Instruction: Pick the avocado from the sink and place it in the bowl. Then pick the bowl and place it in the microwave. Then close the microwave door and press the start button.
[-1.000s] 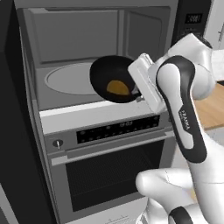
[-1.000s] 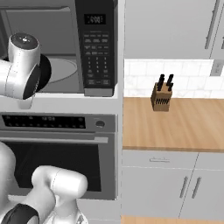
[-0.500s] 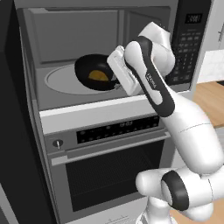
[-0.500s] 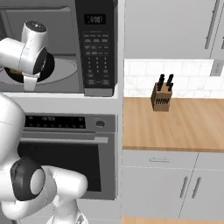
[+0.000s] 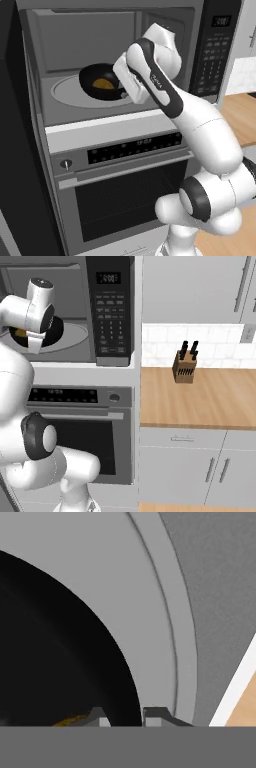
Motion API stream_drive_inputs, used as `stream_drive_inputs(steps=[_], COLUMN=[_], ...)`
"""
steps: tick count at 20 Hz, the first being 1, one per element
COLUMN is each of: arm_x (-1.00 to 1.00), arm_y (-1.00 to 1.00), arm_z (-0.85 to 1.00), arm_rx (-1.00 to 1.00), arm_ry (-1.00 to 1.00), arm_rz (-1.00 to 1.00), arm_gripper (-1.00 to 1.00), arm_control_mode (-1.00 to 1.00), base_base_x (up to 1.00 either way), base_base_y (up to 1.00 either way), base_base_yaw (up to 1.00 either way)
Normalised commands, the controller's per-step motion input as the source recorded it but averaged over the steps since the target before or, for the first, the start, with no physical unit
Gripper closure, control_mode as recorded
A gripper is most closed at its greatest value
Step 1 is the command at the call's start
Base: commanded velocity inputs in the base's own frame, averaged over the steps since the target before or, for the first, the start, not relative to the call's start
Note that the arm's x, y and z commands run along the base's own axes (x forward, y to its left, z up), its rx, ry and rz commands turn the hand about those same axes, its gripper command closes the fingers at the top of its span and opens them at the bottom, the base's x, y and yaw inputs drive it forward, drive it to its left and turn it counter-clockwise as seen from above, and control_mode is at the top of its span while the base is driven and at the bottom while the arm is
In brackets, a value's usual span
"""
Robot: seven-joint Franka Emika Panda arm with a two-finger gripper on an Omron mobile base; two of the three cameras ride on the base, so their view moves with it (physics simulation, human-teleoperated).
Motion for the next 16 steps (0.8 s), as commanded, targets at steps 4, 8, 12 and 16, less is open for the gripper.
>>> stream_drive_inputs(steps=[4,8,12,16], arm_x=[-0.21,-0.63,-0.94,-0.65], arm_y=[0.07,0.00,0.00,-0.07], arm_z=[-0.23,-0.05,0.08,0.19], arm_rx=[-0.01,0.00,0.00,-0.02], arm_ry=[-0.16,-0.33,-0.32,-0.14], arm_rz=[-0.03,-0.01,-0.03,-0.07], arm_gripper=[-1.00,-1.00,-1.00,-1.00], arm_control_mode=[-1.00,-1.00,-1.00,-1.00], base_base_x=[0.00,0.00,0.00,0.00], base_base_y=[0.00,0.00,0.00,0.00], base_base_yaw=[0.00,0.00,0.00,0.00])
